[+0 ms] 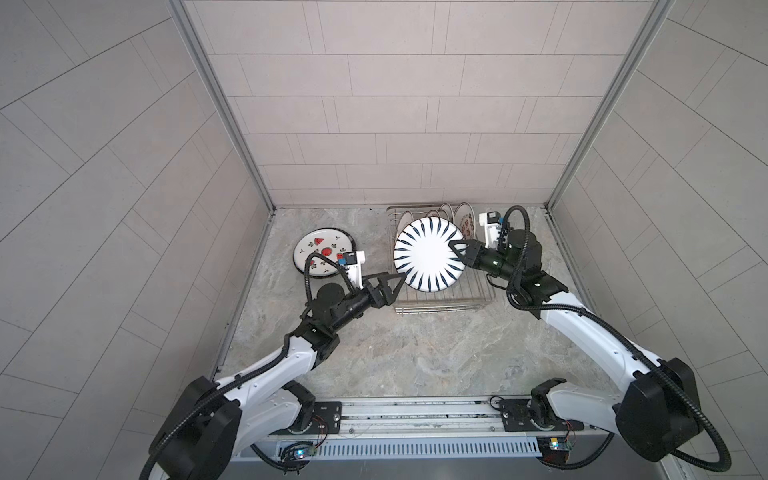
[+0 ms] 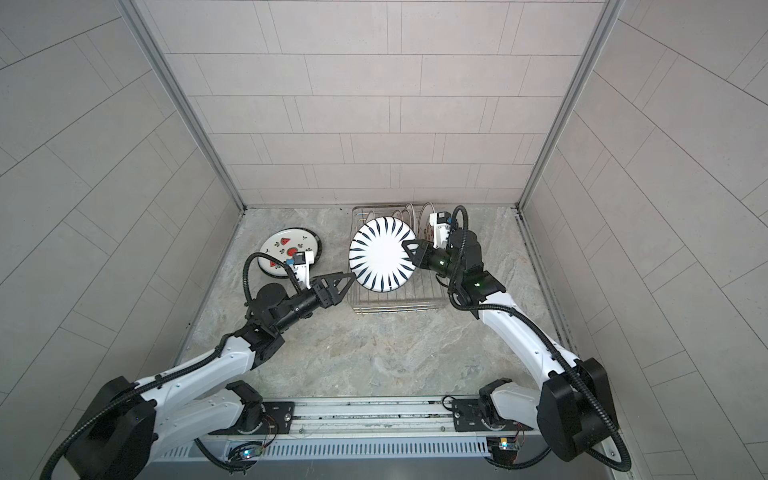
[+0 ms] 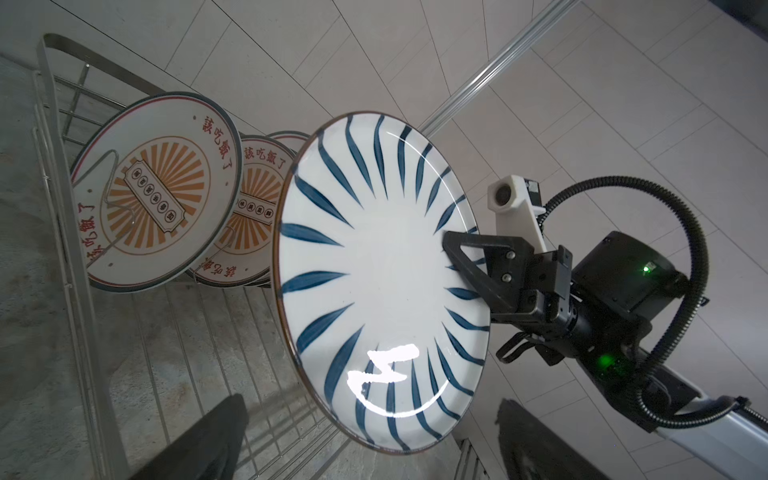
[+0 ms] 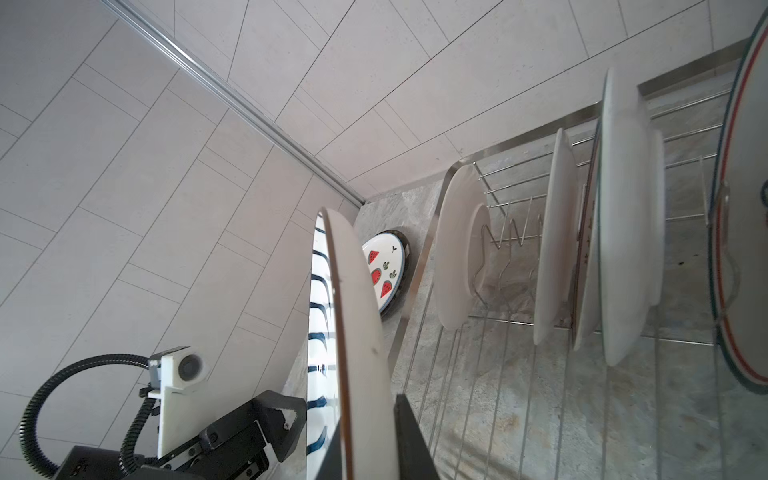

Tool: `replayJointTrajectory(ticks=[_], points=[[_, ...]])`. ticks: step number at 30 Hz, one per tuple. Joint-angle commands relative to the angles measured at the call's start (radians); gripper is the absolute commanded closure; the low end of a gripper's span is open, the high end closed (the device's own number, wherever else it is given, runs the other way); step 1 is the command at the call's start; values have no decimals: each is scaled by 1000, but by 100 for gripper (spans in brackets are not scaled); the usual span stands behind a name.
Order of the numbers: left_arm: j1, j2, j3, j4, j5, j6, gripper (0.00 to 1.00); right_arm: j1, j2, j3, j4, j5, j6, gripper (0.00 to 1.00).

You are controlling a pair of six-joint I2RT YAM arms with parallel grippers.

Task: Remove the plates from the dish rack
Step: 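Pass the blue-striped plate from the right gripper to the left gripper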

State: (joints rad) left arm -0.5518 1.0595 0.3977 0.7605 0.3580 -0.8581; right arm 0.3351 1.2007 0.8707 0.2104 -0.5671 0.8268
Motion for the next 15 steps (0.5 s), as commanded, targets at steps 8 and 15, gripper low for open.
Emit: replayJointTrajectory(ticks=[8,15], points=[[26,93,-51,377,-36,-239,9,101,-17,44,247,-85,96,93],[28,77,-54,390,5,-302,33,108,34,71,288,-140,132,93]])
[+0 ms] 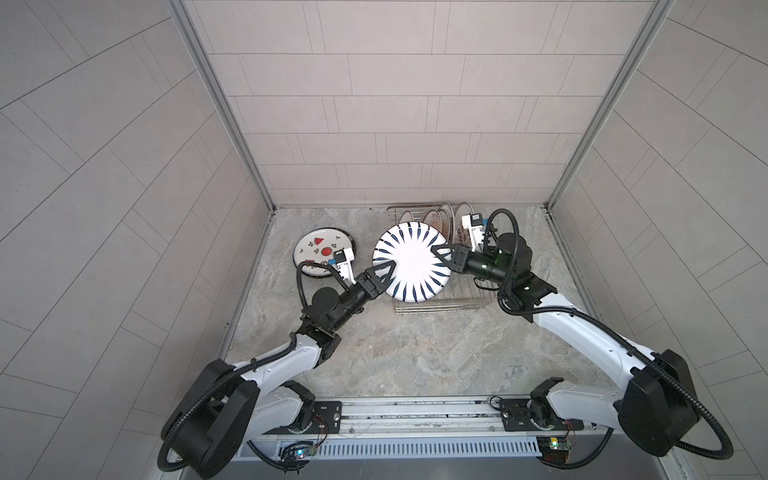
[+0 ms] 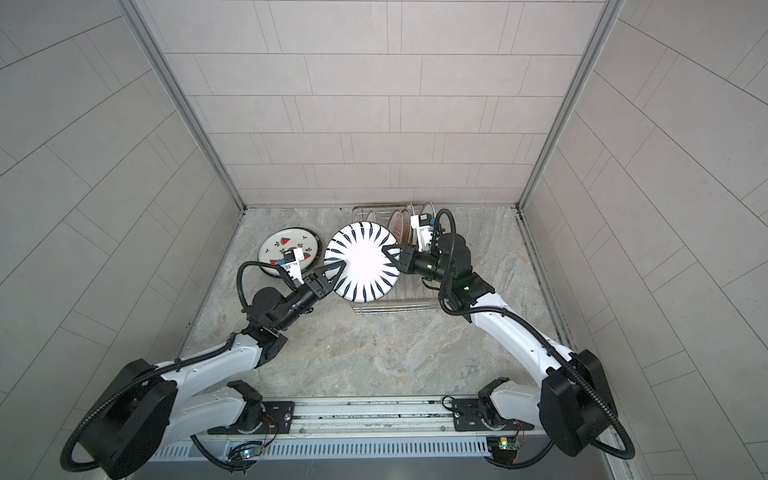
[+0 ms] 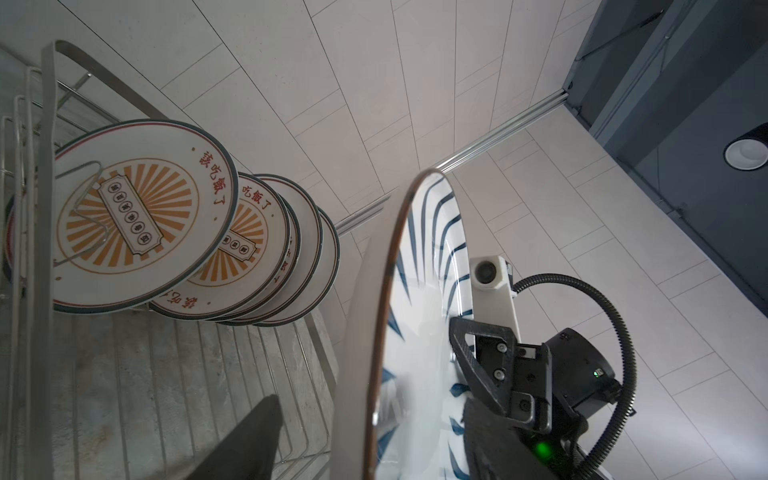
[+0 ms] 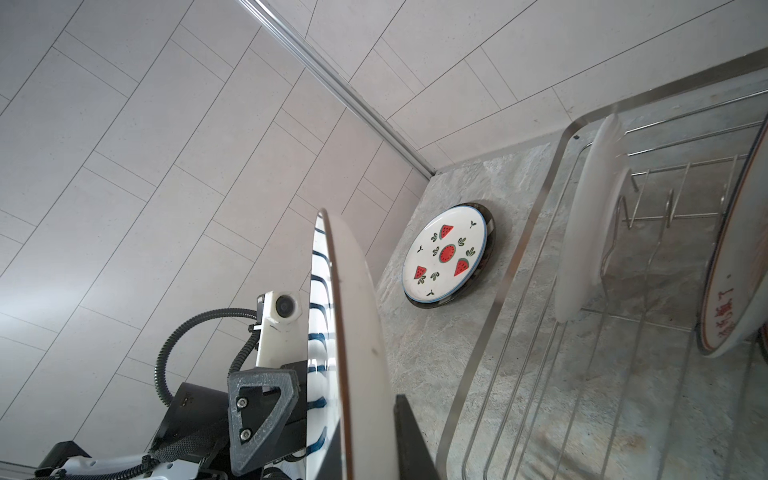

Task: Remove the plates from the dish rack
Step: 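Pass the blue-striped plate from the right gripper to the left gripper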

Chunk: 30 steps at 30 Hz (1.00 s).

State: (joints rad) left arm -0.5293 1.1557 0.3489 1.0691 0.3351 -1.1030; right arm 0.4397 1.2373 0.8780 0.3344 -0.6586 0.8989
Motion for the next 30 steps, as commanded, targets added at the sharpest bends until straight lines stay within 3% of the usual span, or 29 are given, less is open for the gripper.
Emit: replayJointTrajectory(ticks=[1,8,16,26,30], points=[[5,-26,-8,81,30,-66,36,2,2,69,159,-49,58,93],[6,-36,-7,54,79,-99,62,-5,20,104,111,-44,18,93],[12,5,-2,75,120,-125,80,-6,84,145,97,-80,6,92],[29,79,1,164,117,-164,90,24,111,154,14,-93,-79,85],[34,96,-2,187,97,-169,93,23,102,142,-22,-62,-98,70]])
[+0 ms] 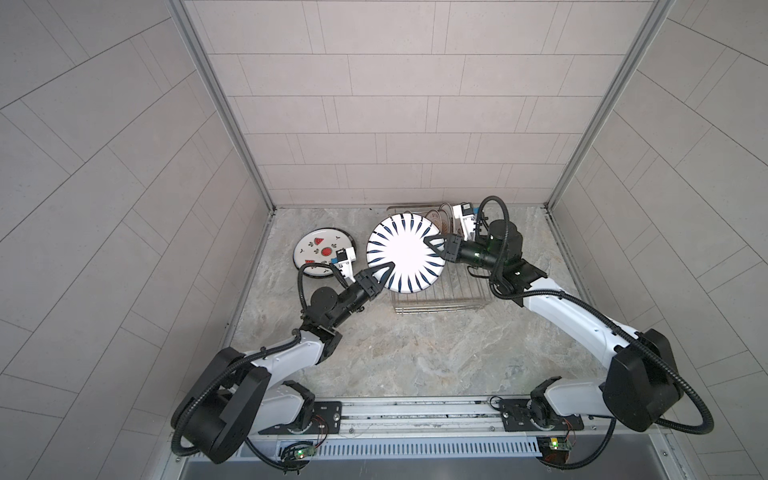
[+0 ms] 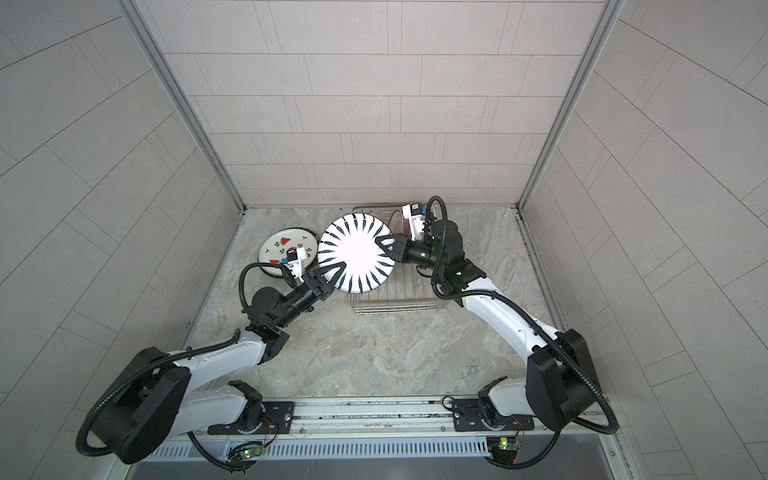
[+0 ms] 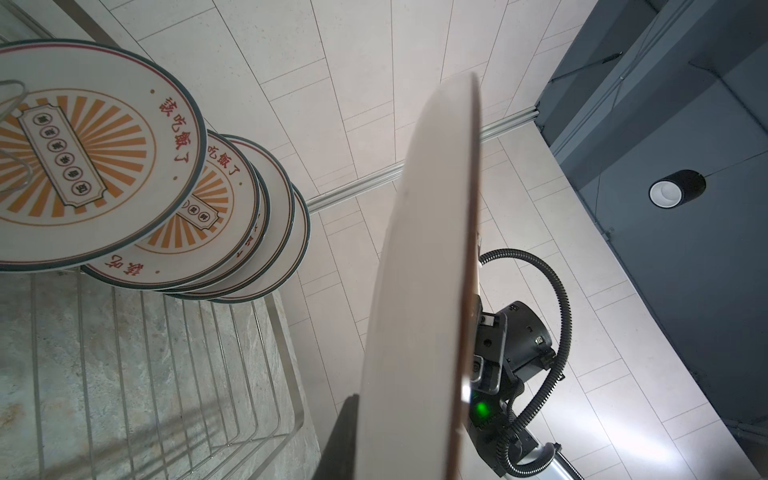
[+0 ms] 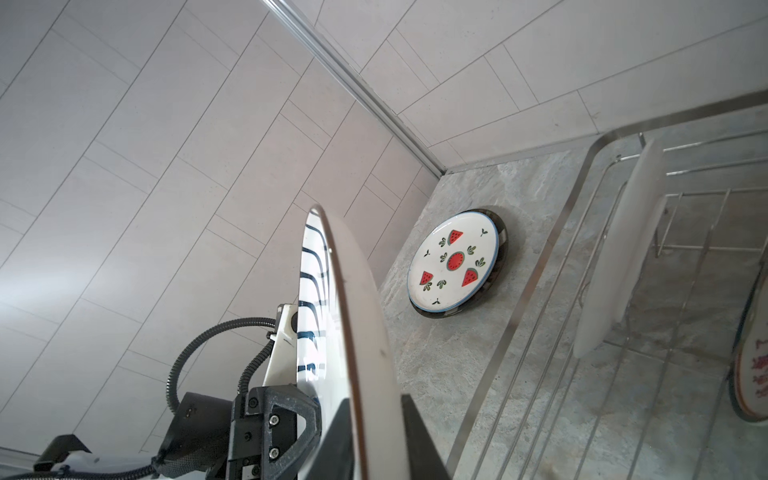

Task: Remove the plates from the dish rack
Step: 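Pass the blue-striped plate from the right gripper to the left gripper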

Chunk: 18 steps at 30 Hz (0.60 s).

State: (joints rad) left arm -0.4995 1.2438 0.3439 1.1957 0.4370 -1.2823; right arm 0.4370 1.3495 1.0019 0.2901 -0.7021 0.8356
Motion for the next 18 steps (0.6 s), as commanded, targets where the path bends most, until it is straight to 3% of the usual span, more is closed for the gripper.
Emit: replayJointTrajectory(ticks=[1,7,9,11,14,18], points=[[4,9,4,61,-9,11,93,25,-11,18,17,-15,-38,68],[11,13,7,59,-26,6,94,25,-10,17,6,-14,-44,59],[14,9,6,59,-32,6,94,26,-7,15,2,-14,-48,47],[18,7,10,51,-32,5,95,26,-5,15,-12,-7,-51,19],[25,17,24,58,-25,0,96,23,-9,14,-38,16,-58,1],[33,16,26,71,-32,-2,96,23,-25,10,-49,23,-66,0]])
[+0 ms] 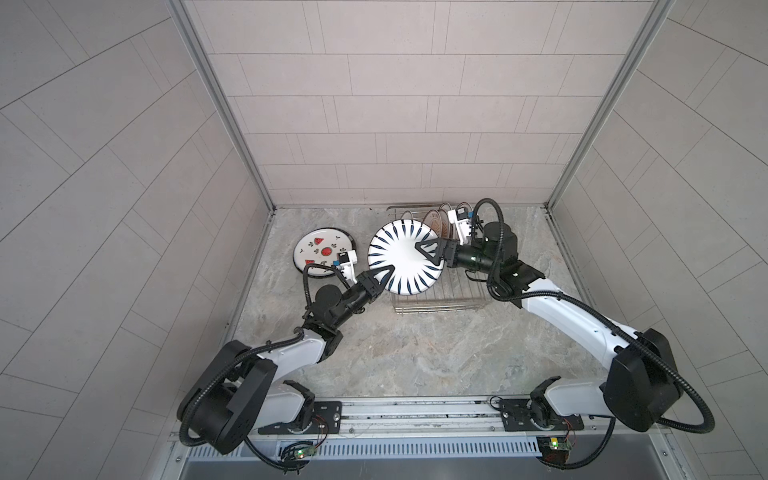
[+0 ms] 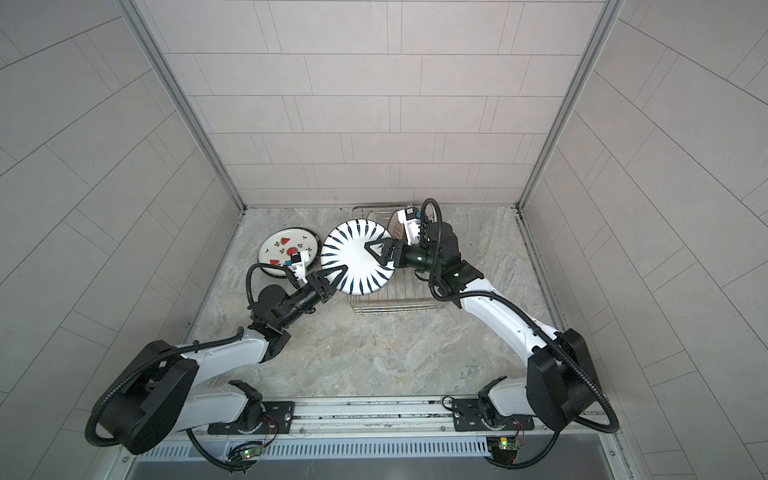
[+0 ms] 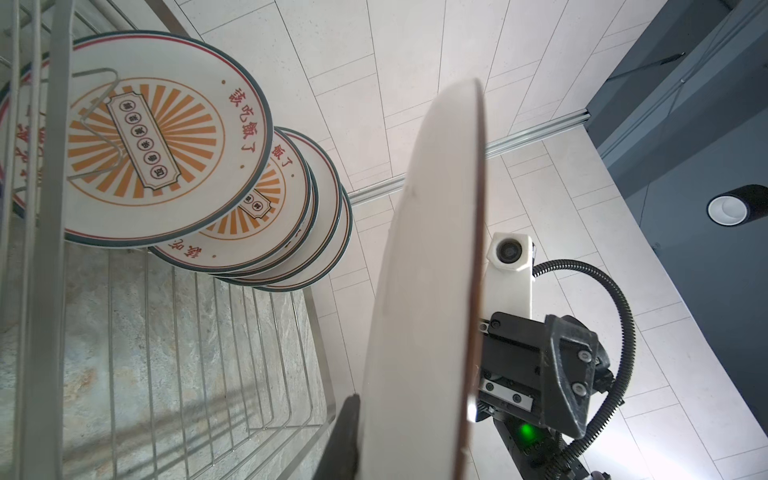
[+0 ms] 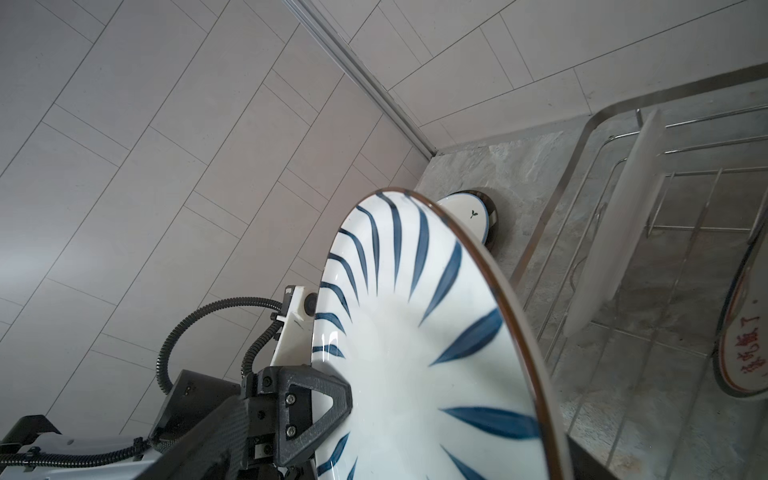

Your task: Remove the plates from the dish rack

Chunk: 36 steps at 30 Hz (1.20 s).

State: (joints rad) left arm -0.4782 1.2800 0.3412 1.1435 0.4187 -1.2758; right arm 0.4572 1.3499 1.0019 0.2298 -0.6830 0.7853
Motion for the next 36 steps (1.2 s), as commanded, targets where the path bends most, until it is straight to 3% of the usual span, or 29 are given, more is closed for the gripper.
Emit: replayJointTrajectory(ticks=[1,15,23,31,36], points=[[17,-25,28,113,-17,-6,96,4,-31,10,2,9,-22,0],[113,-24,17,114,-14,-28,95,3,-217,-67,-152,283,-173,1],[219,22,8,145,2,-72,95,28,-316,-153,-119,390,-235,1],[311,97,36,174,15,-106,95,151,-191,-74,-108,453,-340,1],[383,112,57,106,-50,-56,95,234,-30,65,-158,487,-403,1]])
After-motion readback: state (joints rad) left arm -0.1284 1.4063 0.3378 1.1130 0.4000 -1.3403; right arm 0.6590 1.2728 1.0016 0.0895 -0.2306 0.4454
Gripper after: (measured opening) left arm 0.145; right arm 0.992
